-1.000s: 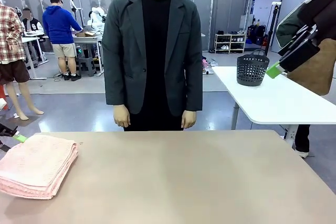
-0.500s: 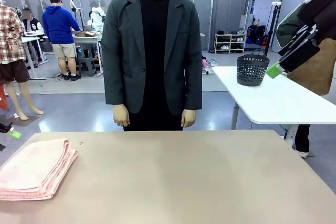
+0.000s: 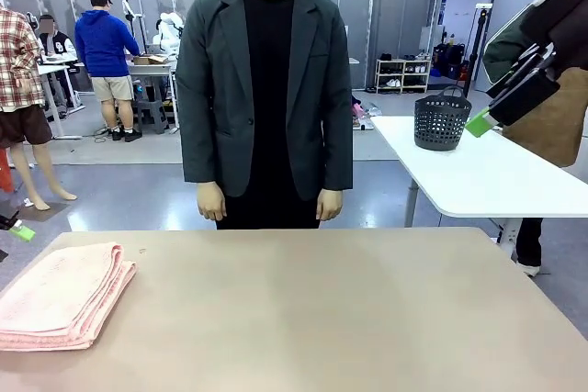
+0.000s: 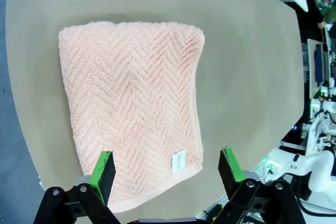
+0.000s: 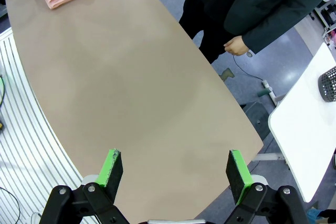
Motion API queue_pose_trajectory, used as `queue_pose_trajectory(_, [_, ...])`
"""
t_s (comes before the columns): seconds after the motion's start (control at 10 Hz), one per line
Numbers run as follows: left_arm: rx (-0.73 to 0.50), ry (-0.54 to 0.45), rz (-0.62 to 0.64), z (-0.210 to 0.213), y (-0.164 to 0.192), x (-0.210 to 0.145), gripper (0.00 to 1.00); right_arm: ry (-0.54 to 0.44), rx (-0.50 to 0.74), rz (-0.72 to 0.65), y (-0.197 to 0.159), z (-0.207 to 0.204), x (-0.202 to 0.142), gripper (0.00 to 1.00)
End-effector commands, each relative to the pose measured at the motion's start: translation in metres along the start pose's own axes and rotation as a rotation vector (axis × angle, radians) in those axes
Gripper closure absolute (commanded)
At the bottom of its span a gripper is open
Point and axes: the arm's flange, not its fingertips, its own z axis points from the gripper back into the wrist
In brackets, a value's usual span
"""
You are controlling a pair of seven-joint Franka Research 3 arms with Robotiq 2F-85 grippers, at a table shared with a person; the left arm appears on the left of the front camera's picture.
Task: Fold the towel.
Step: Pick up the 100 cm Hotel Towel and place it on the left side of the table.
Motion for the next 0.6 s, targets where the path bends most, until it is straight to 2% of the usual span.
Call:
queue_pose_trajectory(0.0, [0.011,-0.011,0.01,0.0005,0.0016,0.003,0.0,0.003,-0.007,-0.022,0.0025,-0.0014,0.0,0.0])
queue_pose_trajectory(0.5, [0.011,-0.011,0.01,0.0005,0.0016,0.003,0.0,0.003,-0.007,-0.022,0.0025,-0.0014,0.0,0.0])
